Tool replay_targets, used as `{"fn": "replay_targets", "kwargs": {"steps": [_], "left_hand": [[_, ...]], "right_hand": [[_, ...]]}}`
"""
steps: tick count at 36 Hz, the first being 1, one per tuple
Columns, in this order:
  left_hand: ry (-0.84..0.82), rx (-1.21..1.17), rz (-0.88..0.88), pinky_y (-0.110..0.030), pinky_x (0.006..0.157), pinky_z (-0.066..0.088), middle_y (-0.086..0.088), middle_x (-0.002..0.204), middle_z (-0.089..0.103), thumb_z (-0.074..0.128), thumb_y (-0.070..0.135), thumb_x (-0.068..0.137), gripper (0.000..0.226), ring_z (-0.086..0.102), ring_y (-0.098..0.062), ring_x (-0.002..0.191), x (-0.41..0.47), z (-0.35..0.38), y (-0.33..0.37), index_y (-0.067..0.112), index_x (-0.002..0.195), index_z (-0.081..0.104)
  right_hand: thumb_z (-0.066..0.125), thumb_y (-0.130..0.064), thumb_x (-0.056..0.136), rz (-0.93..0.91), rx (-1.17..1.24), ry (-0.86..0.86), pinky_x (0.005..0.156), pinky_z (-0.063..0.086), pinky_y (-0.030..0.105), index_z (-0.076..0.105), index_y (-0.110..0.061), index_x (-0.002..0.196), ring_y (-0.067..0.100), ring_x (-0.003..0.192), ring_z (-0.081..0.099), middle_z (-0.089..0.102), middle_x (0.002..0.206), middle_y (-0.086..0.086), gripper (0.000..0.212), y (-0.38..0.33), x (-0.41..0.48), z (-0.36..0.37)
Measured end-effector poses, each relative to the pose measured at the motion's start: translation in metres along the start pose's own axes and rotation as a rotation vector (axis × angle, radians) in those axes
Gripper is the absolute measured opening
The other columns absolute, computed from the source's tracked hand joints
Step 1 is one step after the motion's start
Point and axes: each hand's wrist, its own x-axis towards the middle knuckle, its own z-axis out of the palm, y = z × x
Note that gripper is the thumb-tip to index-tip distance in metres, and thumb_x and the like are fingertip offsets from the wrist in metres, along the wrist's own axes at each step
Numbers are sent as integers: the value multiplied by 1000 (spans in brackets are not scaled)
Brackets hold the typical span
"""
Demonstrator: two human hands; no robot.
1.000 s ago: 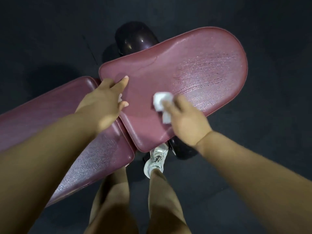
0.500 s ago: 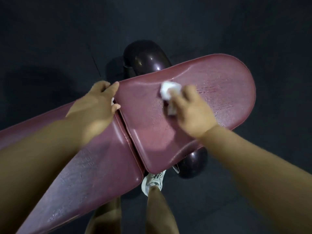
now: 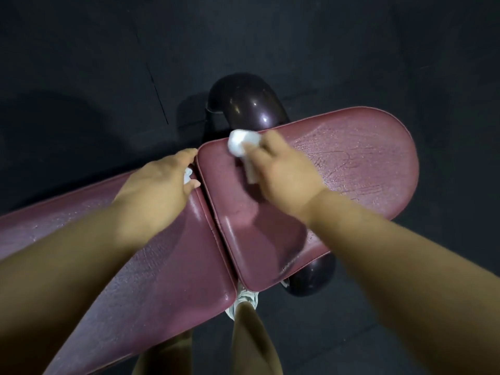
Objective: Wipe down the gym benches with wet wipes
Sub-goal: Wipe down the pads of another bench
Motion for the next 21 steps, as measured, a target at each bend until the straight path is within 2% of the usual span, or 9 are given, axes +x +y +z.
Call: {"fn": "replay_targets", "kwargs": {"steps": [2, 4, 6, 8, 10, 13, 18, 20, 21], "left_hand": [[-2, -3, -4, -28, 94, 38, 1, 136, 52, 54, 27, 94, 55, 49, -18, 122, -2, 0, 0, 28, 144, 32], [22, 20, 5, -29, 97, 37, -2, 140, 46, 55, 27, 93, 54, 47, -20, 124, -3, 1, -1, 21, 143, 35], [56, 57, 11, -31, 101, 35, -4, 144, 39, 56, 30, 92, 55, 43, -22, 127, -3, 1, -5, 14, 141, 37], [58, 64, -4, -31, 105, 33, -4, 147, 35, 56, 32, 91, 58, 40, -22, 130, -5, 0, -9, 11, 142, 36], [46, 61, 2, -30, 107, 30, -2, 149, 31, 55, 33, 92, 60, 37, -20, 133, -7, -2, -12, 12, 144, 34], [36, 69, 13, -28, 106, 31, -1, 151, 27, 53, 33, 93, 60, 37, -20, 133, -11, -5, -17, 14, 145, 31], [68, 67, 10, -25, 88, 40, 1, 143, 28, 53, 31, 93, 57, 51, -20, 114, -17, -5, -22, 17, 144, 33], [92, 59, 15, -23, 81, 42, 2, 139, 27, 54, 29, 93, 54, 55, -19, 106, -18, -3, -25, 17, 143, 36], [103, 58, 24, -24, 79, 43, 2, 138, 27, 55, 28, 93, 53, 57, -20, 102, -18, -3, -27, 17, 142, 38]], "right_hand": [[45, -16, 91, 216, 26, 105, 77, 43, 35, 53, -12, 127, 34, 92, 53, 44, 120, 14, 37, 25, 3, -7], [46, -13, 91, 419, 41, 245, 78, 45, 35, 58, -6, 115, 33, 82, 51, 44, 116, 16, 28, 36, 4, -13], [44, -14, 93, 543, 44, 288, 75, 42, 32, 59, -5, 112, 28, 76, 46, 43, 118, 14, 26, 30, 8, -12], [42, -16, 95, 592, 60, 272, 80, 41, 32, 59, -7, 115, 30, 82, 50, 42, 122, 13, 27, 9, 14, -4], [44, -17, 95, 501, 108, 252, 84, 42, 34, 59, -8, 116, 33, 89, 54, 43, 122, 14, 28, -17, 19, 10], [48, -14, 90, 248, 153, 181, 76, 44, 38, 57, -9, 116, 35, 87, 55, 44, 118, 13, 28, -53, 20, 25], [48, -7, 90, -151, 89, -44, 64, 33, 31, 53, -6, 126, 27, 81, 51, 51, 111, 14, 37, -66, -7, 32], [50, -10, 85, -136, 44, -2, 58, 36, 29, 60, -4, 116, 29, 74, 57, 57, 99, 15, 33, -47, -23, 29], [47, -15, 85, -28, 55, 68, 57, 39, 29, 62, -4, 114, 31, 73, 58, 57, 99, 16, 35, -34, -29, 26]]}}
